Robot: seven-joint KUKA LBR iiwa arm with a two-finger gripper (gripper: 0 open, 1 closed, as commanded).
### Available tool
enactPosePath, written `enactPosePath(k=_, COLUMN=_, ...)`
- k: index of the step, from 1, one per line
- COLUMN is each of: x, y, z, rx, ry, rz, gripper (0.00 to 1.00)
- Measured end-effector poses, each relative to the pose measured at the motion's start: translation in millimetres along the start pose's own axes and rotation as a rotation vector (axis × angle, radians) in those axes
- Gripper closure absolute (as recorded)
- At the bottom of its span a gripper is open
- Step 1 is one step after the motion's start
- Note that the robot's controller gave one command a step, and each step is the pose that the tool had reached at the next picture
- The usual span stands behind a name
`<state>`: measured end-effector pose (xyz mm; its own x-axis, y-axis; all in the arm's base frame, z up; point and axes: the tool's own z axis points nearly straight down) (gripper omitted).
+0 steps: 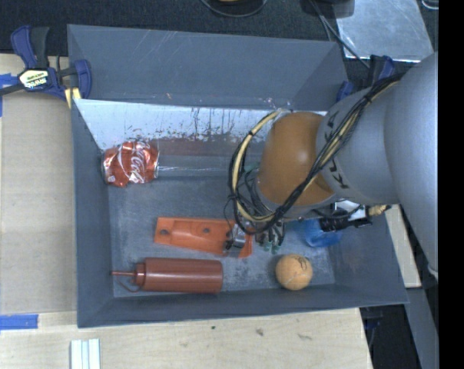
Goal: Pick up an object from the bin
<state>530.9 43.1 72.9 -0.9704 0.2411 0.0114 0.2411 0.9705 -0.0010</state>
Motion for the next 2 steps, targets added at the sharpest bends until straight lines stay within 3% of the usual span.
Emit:
enactPosePath(k=1, x=-6.0, y=-3, z=-30, rx=-0.001, ry=-0.006, rz=-0.009, gripper=1.00)
enactPosePath(k=2, x=-13.5, y=-2, z=-1, rx=-0.003, ry=-0.009, rz=0.016, gripper=1.00)
